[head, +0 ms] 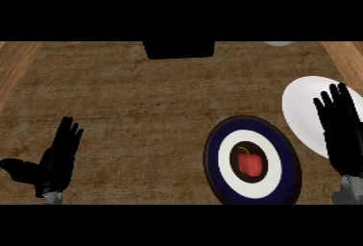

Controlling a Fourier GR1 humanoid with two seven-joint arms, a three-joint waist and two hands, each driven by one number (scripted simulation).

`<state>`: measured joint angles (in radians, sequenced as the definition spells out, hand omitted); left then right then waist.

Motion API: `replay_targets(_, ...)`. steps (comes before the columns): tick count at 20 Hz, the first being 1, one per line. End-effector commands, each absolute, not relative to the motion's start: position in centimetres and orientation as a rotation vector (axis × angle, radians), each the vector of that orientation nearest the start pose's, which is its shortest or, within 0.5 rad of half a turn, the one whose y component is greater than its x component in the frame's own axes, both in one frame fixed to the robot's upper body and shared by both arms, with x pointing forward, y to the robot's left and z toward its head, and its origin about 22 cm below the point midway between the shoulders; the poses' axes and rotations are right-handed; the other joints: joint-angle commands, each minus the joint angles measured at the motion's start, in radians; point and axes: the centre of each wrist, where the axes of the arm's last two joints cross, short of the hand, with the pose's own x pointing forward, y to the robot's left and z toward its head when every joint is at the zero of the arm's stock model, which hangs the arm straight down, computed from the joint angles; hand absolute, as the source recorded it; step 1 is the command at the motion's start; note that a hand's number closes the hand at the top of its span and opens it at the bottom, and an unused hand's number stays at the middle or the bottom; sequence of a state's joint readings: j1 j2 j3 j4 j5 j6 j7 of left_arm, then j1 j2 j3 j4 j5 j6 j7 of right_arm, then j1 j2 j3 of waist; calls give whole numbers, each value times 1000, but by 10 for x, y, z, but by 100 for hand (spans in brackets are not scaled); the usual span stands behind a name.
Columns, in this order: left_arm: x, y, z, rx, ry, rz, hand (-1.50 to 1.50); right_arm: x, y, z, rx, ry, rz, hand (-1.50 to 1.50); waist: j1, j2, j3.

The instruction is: Pick the bell pepper from the plate and place it in the plate

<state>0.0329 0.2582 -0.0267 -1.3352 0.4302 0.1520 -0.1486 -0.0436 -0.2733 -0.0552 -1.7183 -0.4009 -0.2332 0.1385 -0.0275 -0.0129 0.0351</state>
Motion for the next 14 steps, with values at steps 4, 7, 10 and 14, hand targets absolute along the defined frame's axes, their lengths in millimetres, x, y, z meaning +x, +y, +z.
replay_targets(4, 218, 292, -56, 114, -1269, 101, 0, 252, -316, 124, -130, -1975, -6, 150, 12, 10, -34)
replay_targets(7, 223, 288, -54, 88, -1258, 92, 0, 242, -367, 148, -673, -1848, 447, 150, -46, 32, -66)
replay_targets(10, 227, 269, -46, 12, -1188, 24, 0, 230, -359, 95, -784, -1986, 0, -150, 5, 12, -33)
replay_targets(14, 230, 250, -40, 11, -1188, 9, 0, 210, -344, 34, -656, -2120, -44, -150, 22, 12, -33)
